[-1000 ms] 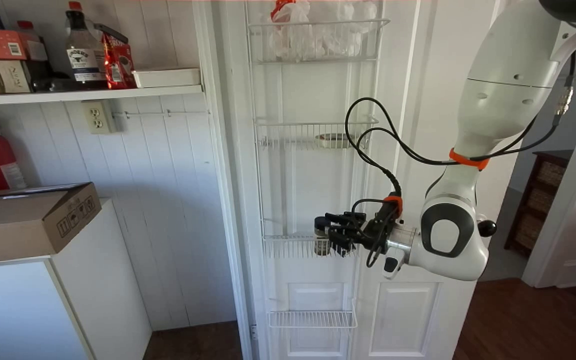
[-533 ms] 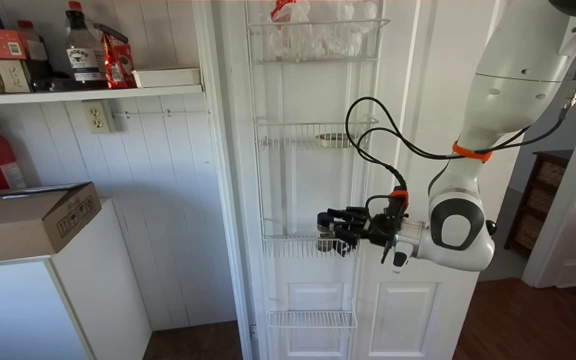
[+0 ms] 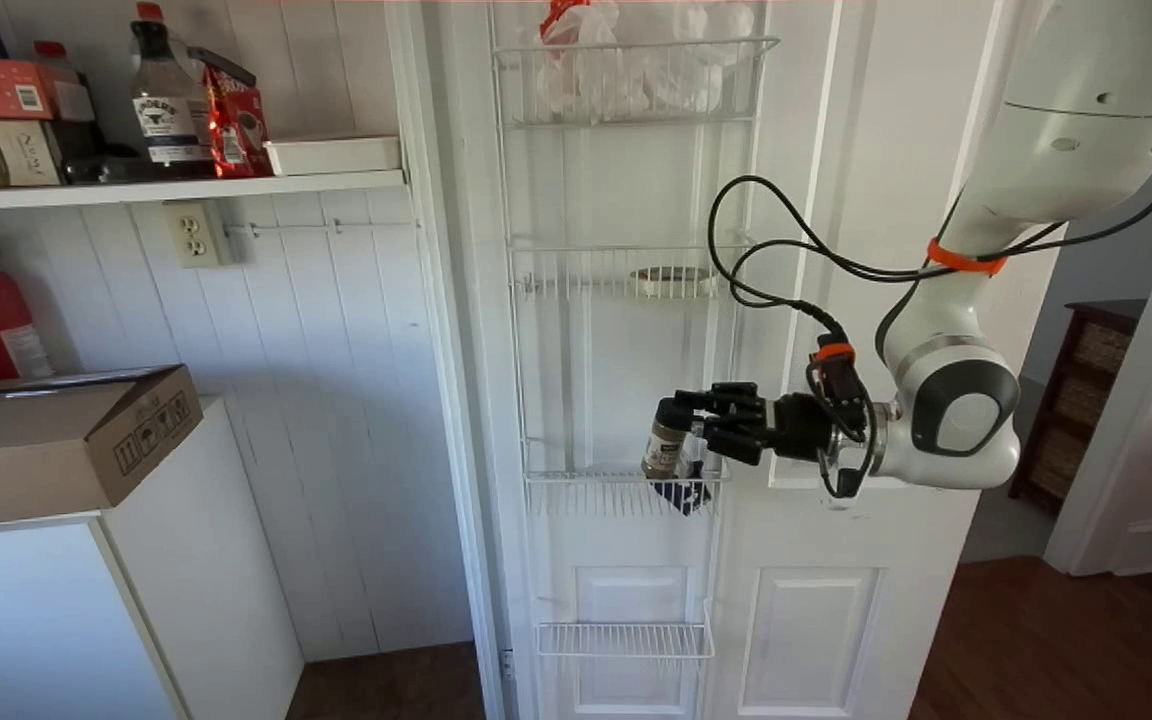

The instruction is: Move the spice bottle to the rack above it

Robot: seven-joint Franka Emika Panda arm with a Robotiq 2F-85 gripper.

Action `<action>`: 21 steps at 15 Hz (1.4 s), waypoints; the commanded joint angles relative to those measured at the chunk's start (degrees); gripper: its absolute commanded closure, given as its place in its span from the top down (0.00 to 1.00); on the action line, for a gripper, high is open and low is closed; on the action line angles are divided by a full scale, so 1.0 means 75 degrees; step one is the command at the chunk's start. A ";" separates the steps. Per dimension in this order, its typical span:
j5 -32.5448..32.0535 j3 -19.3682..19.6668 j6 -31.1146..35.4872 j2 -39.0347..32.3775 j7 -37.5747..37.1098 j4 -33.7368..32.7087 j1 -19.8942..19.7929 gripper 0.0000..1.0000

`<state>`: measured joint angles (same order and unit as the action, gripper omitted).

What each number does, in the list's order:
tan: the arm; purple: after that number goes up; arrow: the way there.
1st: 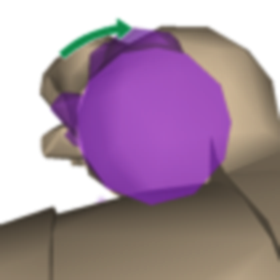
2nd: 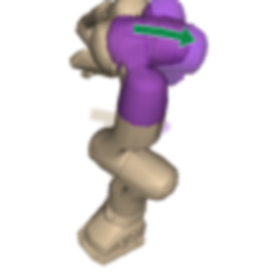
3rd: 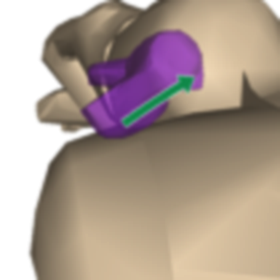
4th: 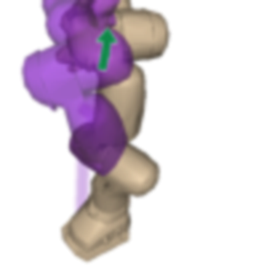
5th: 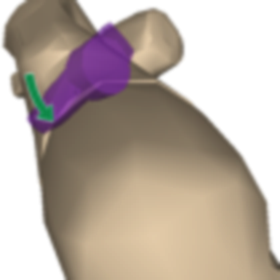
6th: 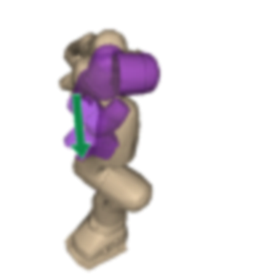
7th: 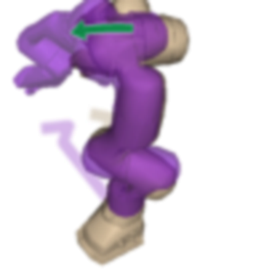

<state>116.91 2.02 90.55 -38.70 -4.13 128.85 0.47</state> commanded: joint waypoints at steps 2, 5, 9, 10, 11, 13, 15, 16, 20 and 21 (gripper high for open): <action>-0.1463 0.0452 0.0425 0.0999 -0.0581 0.0569 0.0036 0.24; -0.2389 0.0682 0.0891 0.1518 -0.0921 0.0718 0.0042 0.24; -0.3608 0.0891 0.1358 0.2228 -0.1509 0.0849 -0.0012 0.24; -0.3906 0.0933 0.1490 0.2404 -0.1688 0.0872 -0.0019 0.24; -0.4188 0.0979 0.1587 0.2610 -0.1867 0.0917 -0.0044 0.24; -0.4698 0.1052 0.1645 0.2955 -0.2273 0.0958 -0.0145 0.24; -0.4454 0.0896 0.1500 0.2492 -0.2056 0.0639 -0.0254 0.24; -0.4489 0.0899 0.1494 0.2602 -0.2130 0.0643 -0.0299 0.49; -0.4487 0.0862 0.1491 0.2483 -0.2101 0.0640 -0.0312 0.49; -0.4442 0.0866 0.1474 0.2589 -0.2011 0.0656 -0.0328 0.24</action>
<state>83.57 9.44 101.54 -20.24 -19.79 133.78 -0.79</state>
